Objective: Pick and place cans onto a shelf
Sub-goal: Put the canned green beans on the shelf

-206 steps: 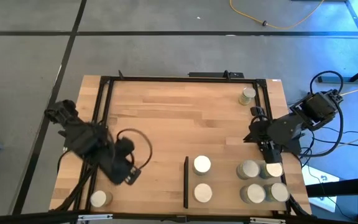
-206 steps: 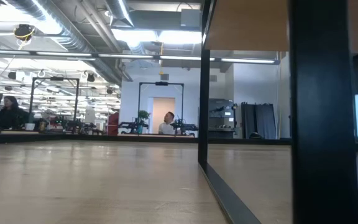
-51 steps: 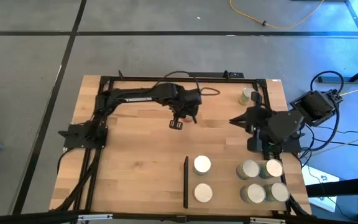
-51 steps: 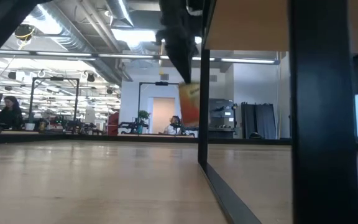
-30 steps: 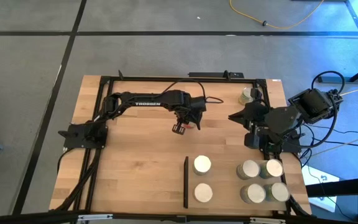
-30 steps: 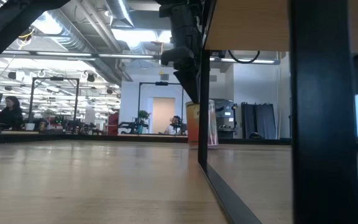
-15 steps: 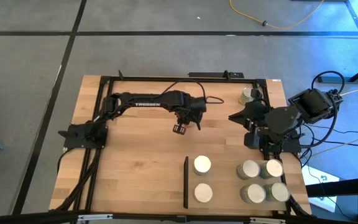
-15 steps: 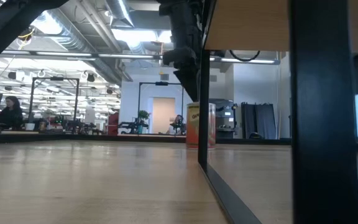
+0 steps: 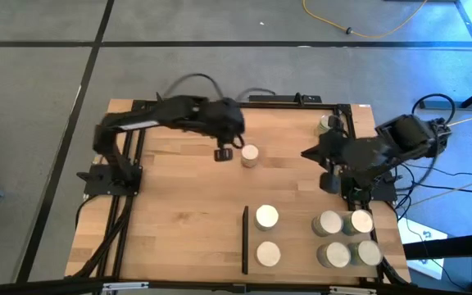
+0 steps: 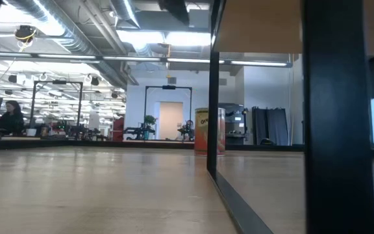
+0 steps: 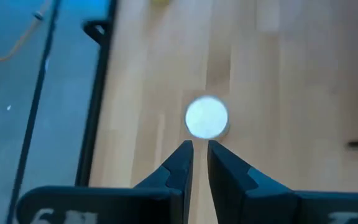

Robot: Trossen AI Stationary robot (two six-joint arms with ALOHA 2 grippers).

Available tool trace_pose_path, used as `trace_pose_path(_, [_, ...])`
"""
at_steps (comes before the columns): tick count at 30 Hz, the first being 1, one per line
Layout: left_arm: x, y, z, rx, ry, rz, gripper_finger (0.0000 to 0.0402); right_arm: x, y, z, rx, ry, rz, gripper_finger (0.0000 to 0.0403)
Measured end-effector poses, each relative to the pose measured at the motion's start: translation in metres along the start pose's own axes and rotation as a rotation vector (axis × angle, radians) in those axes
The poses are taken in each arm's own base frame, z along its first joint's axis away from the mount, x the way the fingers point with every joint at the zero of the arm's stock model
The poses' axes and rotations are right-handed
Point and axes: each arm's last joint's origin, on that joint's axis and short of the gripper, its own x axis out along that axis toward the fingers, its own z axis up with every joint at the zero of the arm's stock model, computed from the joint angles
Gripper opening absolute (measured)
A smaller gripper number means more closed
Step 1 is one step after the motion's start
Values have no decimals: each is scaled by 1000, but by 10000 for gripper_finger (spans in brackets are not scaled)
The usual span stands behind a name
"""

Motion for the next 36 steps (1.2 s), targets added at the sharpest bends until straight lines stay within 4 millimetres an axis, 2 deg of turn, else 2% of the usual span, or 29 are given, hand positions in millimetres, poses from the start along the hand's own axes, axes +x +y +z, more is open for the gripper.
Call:
trace_pose_path(6, [-78,11,-13,-145,-189,13,43,37,-20,9,58,113,-42,13])
trace_pose_path(9, [-108,16,-22,-194,-262,13,43,59,-30,14,20,162,-74,13])
trace_pose_path(16, [-154,22,-42,-258,-365,12,43,110,-45,27,-74,229,-107,29])
trace_pose_path(22, [-172,24,-52,-261,-403,14,43,169,-54,26,-131,371,-52,66])
trace_pose_path(28, [-173,24,-58,-228,-365,18,43,225,-55,18,-257,491,-27,84])
trace_pose_path(36, [-171,23,-66,-186,-278,55,43,281,-39,0,-365,596,277,83])
